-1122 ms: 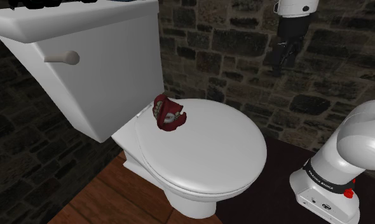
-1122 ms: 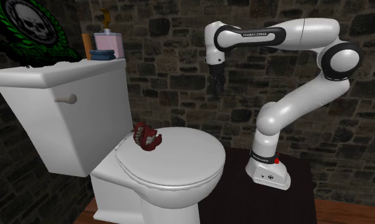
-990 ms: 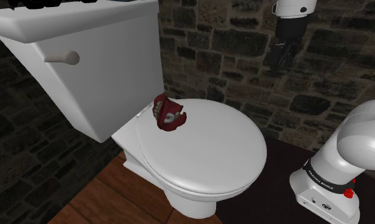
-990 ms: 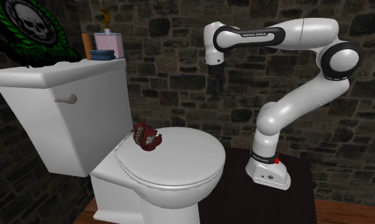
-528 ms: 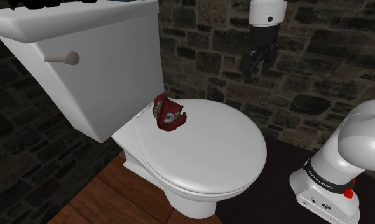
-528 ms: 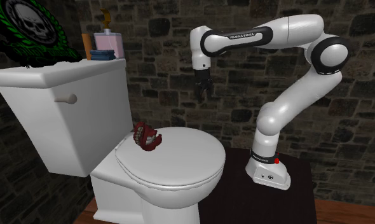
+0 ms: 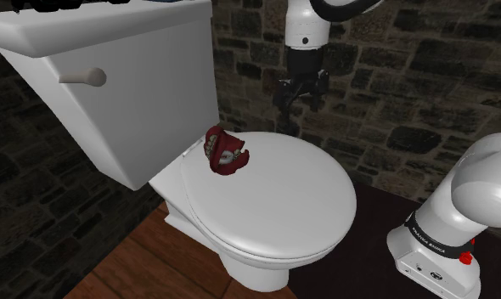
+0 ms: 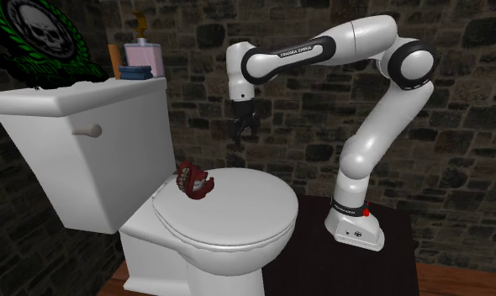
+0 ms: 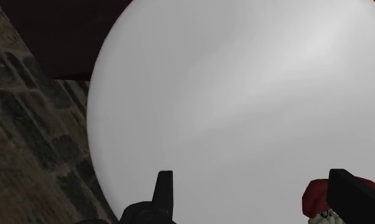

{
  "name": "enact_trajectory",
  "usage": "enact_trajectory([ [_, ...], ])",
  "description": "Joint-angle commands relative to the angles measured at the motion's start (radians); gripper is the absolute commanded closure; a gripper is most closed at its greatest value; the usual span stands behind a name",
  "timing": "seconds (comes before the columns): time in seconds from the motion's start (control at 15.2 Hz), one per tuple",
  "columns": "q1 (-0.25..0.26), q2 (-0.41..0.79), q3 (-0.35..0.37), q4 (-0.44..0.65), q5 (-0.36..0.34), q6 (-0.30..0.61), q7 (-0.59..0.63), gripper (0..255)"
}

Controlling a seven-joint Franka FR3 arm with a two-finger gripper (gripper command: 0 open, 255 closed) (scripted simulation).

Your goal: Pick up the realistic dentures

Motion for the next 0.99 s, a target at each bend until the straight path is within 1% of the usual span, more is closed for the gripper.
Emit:
enact_trajectory([
  [0.0, -0.002, 0.067, 0.028, 0.045, 0.003, 0.033, 0.052, 0],
  [0.2, -0.003, 0.170, 0.069, 0.119, -0.005, 0.077, 0.134, 0],
  [0.4, 0.000, 0.278, 0.105, 0.205, -0.028, 0.112, 0.219, 0],
  [0.66, 0.014, 0.431, 0.141, 0.339, -0.079, 0.144, 0.334, 0],
  [0.92, 0.048, 0.591, 0.157, 0.499, -0.146, 0.154, 0.445, 0],
])
